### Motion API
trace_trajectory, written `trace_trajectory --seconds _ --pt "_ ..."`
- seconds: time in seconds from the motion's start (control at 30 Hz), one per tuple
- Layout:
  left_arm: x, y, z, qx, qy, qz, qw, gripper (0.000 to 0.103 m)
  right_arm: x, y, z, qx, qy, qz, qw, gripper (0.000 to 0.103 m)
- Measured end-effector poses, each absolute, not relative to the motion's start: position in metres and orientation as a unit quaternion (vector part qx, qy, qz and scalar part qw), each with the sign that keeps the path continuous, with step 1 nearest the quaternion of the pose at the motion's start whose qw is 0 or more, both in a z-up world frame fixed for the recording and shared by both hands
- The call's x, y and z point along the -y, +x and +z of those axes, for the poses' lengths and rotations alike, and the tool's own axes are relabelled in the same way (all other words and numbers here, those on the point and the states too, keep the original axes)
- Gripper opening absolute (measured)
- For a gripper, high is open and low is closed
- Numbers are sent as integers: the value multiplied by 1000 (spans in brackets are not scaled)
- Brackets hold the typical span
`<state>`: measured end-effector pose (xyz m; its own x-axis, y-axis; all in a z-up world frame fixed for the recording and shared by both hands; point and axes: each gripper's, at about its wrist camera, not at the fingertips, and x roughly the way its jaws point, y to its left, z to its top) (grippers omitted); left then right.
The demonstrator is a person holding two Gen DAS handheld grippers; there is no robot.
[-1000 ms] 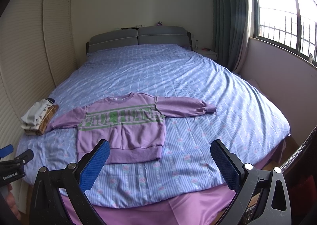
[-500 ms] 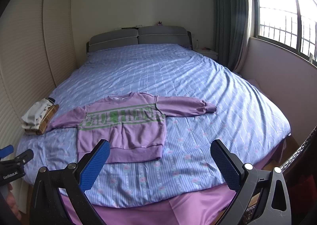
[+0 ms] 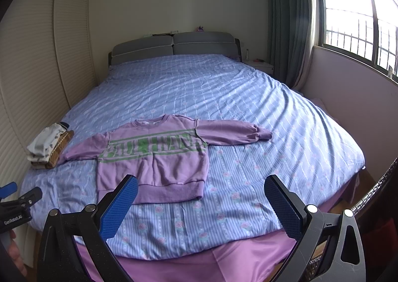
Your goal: Fold small clothes
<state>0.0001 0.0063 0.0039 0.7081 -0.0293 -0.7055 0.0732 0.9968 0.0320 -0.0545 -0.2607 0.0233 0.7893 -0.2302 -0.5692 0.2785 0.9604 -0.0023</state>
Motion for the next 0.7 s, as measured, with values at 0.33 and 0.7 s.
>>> trace_trajectory --seconds 0.33,0.7 --pt "-7 0 4 -381 29 -28 924 103 261 -54 23 -295 41 -135 945 102" --pt "-3 4 2 -376 25 -27 926 103 263 -50 18 -292 44 -137 946 102"
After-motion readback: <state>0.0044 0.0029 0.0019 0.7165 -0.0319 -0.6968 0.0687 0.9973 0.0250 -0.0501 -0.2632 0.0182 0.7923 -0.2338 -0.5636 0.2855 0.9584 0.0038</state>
